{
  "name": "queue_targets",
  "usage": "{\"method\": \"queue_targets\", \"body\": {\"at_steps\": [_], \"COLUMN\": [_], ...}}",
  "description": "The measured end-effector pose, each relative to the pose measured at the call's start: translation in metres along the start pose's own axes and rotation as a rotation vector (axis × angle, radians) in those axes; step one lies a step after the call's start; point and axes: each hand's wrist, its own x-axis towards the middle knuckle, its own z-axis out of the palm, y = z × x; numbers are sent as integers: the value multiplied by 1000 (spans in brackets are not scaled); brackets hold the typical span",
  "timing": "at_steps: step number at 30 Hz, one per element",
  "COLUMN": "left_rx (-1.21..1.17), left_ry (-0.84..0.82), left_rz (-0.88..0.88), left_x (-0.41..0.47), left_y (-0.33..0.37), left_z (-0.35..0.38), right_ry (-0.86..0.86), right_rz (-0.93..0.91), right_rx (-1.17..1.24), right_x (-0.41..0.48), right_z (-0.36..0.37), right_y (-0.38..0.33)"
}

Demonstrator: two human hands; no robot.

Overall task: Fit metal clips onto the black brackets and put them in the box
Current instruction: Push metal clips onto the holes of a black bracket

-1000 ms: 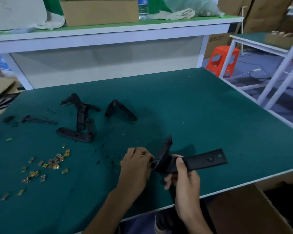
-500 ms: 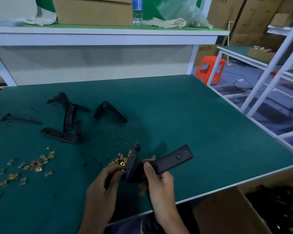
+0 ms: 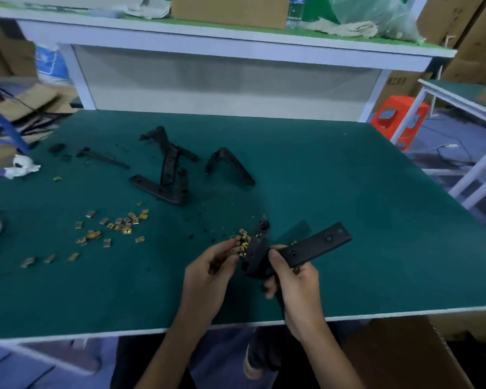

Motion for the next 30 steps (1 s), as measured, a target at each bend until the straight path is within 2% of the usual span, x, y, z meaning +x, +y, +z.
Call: {"method": "queue_targets", "body": {"at_steps": [8,30], "left_rx": [-258,-291], "left_ry": [-41,-200], "left_rz": [-121,-148], "left_x": [-2,3], "left_y": [5,1], "left_z": [-4,-12], "right_ry": [-52,-205], "right_rz": [-6,-30], "right_rx": [31,-51], "right_x": [-2,-2], "right_z": [1,-5], "right_y": [-3,-6]}}
